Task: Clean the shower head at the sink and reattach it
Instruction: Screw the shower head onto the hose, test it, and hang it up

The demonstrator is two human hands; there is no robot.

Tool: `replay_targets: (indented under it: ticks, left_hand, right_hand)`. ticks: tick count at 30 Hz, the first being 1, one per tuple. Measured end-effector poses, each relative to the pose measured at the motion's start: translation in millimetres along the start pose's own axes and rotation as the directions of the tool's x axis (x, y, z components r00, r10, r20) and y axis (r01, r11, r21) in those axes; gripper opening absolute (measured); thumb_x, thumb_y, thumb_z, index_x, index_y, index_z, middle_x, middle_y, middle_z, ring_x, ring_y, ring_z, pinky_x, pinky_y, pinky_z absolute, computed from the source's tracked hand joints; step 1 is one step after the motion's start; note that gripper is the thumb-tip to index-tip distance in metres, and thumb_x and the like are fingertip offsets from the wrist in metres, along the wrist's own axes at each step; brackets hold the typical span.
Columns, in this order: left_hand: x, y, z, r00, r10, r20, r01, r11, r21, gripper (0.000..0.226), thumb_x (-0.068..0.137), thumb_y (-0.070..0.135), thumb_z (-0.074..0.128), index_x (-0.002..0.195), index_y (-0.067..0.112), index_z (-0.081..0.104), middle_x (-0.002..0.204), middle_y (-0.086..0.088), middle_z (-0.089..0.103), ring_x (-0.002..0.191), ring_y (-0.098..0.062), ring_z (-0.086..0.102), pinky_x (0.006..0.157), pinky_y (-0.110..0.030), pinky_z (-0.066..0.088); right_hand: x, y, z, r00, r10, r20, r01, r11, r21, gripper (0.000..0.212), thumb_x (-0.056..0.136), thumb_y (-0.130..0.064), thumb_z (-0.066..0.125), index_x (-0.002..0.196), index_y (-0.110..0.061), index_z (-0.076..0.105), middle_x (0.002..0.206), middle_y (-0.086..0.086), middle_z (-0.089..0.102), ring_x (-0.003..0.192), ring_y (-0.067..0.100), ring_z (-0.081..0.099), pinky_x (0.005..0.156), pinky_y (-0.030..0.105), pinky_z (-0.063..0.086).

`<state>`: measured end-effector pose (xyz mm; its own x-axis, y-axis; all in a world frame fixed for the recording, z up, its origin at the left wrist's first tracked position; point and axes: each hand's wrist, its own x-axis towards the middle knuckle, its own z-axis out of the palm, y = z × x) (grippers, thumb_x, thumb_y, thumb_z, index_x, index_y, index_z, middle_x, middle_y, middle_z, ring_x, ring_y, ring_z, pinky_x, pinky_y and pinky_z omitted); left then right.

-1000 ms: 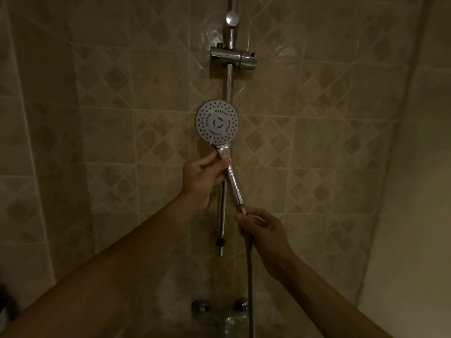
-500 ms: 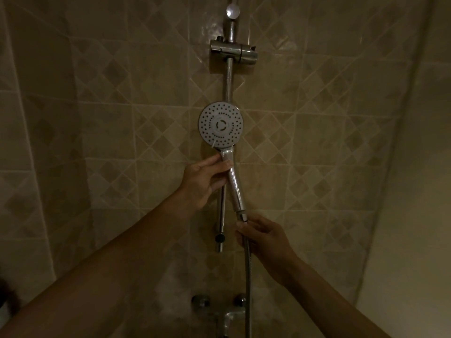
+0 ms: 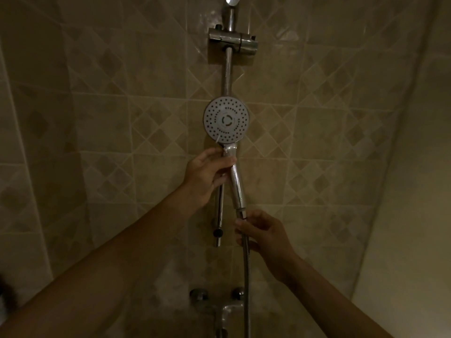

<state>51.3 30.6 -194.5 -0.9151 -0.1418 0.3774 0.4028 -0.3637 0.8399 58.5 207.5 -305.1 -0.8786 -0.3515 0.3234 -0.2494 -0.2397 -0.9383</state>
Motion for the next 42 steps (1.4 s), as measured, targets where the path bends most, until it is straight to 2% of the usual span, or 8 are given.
replay_targets:
  ticks: [3,7,13,19,24,30,36,42]
  left_hand:
    - [2,-3,1,1.000,-0.005,0.010,0.005,1.000,0.021,0.051,0.080,0.000,0.078,0.128,0.003,0.062,0.093,-0.005,0.076,0.093,-0.022,0.074,0.097,-0.047,0.057]
    - [5,-5,1,1.000,-0.014,-0.011,0.015,1.000,0.026,0.041,0.080,-0.001,0.077,0.119,0.008,0.066,0.091,-0.006,0.077,0.091,-0.022,0.074,0.097,-0.049,0.056]
    - [7,-8,0,1.000,0.002,-0.010,-0.002,1.000,0.028,0.047,0.081,-0.001,0.076,0.126,0.003,0.062,0.092,-0.007,0.077,0.089,-0.022,0.075,0.092,-0.045,0.059]
    - [9,-9,1,0.999,0.019,-0.050,-0.015,0.998,0.067,0.040,0.079,-0.003,0.079,0.117,0.006,0.068,0.102,-0.012,0.076,0.098,-0.027,0.074,0.095,-0.048,0.058]
    - [12,-10,-1,0.998,0.024,-0.054,-0.019,0.997,0.079,0.040,0.077,-0.002,0.080,0.114,0.009,0.069,0.096,-0.009,0.078,0.092,-0.024,0.076,0.093,-0.046,0.059]
    - [15,-10,-3,0.999,0.034,-0.036,-0.032,0.997,0.069,0.037,0.076,-0.001,0.081,0.110,0.011,0.071,0.095,-0.008,0.078,0.093,-0.024,0.077,0.079,-0.035,0.062]
    - [14,-9,-7,0.999,0.038,-0.036,-0.035,0.996,0.080,0.043,0.078,-0.002,0.080,0.119,0.004,0.068,0.099,-0.010,0.077,0.095,-0.023,0.076,0.079,-0.034,0.062]
    - [17,-10,-8,0.999,0.040,-0.034,-0.037,0.996,0.080,0.037,0.079,-0.003,0.079,0.114,0.005,0.069,0.098,-0.009,0.077,0.092,-0.022,0.076,0.077,-0.033,0.061]
  right_hand:
    - [3,3,-1,1.000,0.008,0.015,-0.008,1.000,-0.003,0.021,0.085,-0.033,0.076,0.097,-0.017,0.080,0.095,0.009,0.078,0.090,0.024,0.075,0.077,0.031,0.059]
    - [3,6,-5,0.992,0.087,0.095,-0.091,0.995,0.042,0.030,0.101,-0.035,0.058,0.105,-0.015,0.080,0.106,0.010,0.077,0.097,0.022,0.074,0.081,0.032,0.058]
    - [8,10,-1,0.999,-0.035,-0.026,0.033,0.998,-0.045,0.036,0.078,-0.036,0.087,0.104,-0.015,0.075,0.099,0.006,0.078,0.095,0.026,0.076,0.079,0.034,0.062]
    - [13,11,-4,0.994,0.085,0.071,-0.088,0.996,0.033,0.030,0.104,-0.033,0.053,0.102,-0.023,0.081,0.106,0.006,0.078,0.100,0.022,0.075,0.084,0.035,0.060]
    - [19,12,1,0.996,-0.089,-0.016,0.087,0.990,-0.107,0.036,0.078,-0.040,0.080,0.106,-0.017,0.075,0.103,0.003,0.078,0.097,0.023,0.075,0.080,0.034,0.064]
    - [23,16,-4,0.994,-0.029,0.102,0.037,0.996,-0.082,0.026,0.102,-0.028,0.057,0.105,-0.011,0.076,0.104,0.009,0.076,0.095,0.021,0.073,0.081,0.030,0.061]
    - [25,19,-3,0.988,-0.145,-0.048,0.137,0.980,-0.146,0.035,0.073,-0.043,0.082,0.098,-0.020,0.075,0.098,0.001,0.077,0.094,0.021,0.075,0.075,0.028,0.061]
    - [27,21,-10,0.991,0.043,0.126,-0.038,0.998,-0.045,0.033,0.107,-0.031,0.049,0.108,-0.011,0.076,0.109,0.007,0.077,0.107,0.024,0.073,0.089,0.039,0.055]
